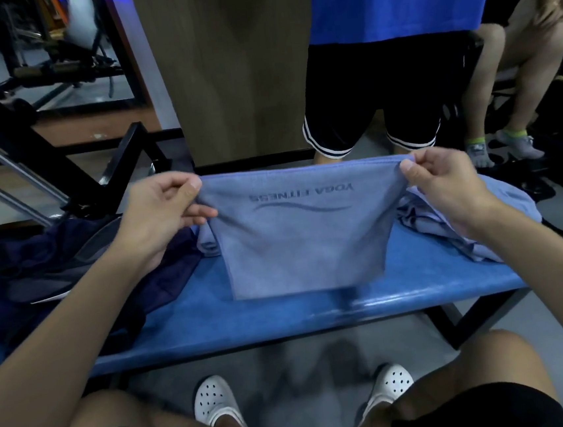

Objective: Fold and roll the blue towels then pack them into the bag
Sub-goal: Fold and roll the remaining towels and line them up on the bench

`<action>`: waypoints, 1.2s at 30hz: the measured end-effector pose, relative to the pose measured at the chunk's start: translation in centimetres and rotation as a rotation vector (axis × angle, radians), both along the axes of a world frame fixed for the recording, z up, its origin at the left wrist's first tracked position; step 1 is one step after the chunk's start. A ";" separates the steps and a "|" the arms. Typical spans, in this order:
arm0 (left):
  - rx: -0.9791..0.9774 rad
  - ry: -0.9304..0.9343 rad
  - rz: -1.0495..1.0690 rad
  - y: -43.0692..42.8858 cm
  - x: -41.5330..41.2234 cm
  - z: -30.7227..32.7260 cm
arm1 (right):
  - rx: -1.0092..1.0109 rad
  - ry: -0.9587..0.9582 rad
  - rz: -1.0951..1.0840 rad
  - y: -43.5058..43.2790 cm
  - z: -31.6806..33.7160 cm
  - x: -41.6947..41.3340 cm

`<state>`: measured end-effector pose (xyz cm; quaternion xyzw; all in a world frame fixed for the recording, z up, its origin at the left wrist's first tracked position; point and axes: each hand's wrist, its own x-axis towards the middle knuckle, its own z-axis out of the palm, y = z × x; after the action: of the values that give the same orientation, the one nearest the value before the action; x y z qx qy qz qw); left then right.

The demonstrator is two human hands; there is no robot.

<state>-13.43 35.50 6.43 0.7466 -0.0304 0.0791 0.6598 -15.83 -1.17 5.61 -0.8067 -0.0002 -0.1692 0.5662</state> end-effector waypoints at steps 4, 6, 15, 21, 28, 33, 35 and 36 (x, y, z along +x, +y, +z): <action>-0.009 -0.050 -0.027 0.2 -1.2 0.1 | -0.007 -0.033 0.048 -0.4 -0.3 -0.7; 0.009 -0.007 -0.066 0.6 -2.2 -1.4 | 0.001 0.043 0.092 -1.1 -2.2 -1.6; 0.160 0.431 -0.291 2.4 -7.4 -12.3 | -0.160 0.570 0.342 -2.9 -11.3 -8.1; 0.328 0.408 -0.344 2.6 -7.3 -12.8 | -0.105 0.560 0.284 -2.8 -11.6 -7.8; 0.297 0.280 -0.078 1.0 -2.5 -14.3 | -0.018 0.404 0.040 -1.2 -13.7 -2.9; 0.238 0.322 0.027 -0.7 1.9 -16.7 | -0.163 0.375 -0.056 -0.1 -16.4 2.0; 0.267 0.340 0.057 -1.2 3.4 -17.9 | -0.224 0.367 -0.084 0.3 -17.6 3.5; 0.289 0.350 0.078 -1.3 4.0 -18.5 | -0.244 0.368 -0.097 0.4 -18.3 4.2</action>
<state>-9.39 34.20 -12.07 0.8364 0.1023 -0.0315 0.5375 -11.68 -0.74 -12.68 -0.8855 0.1216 -0.0447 0.4463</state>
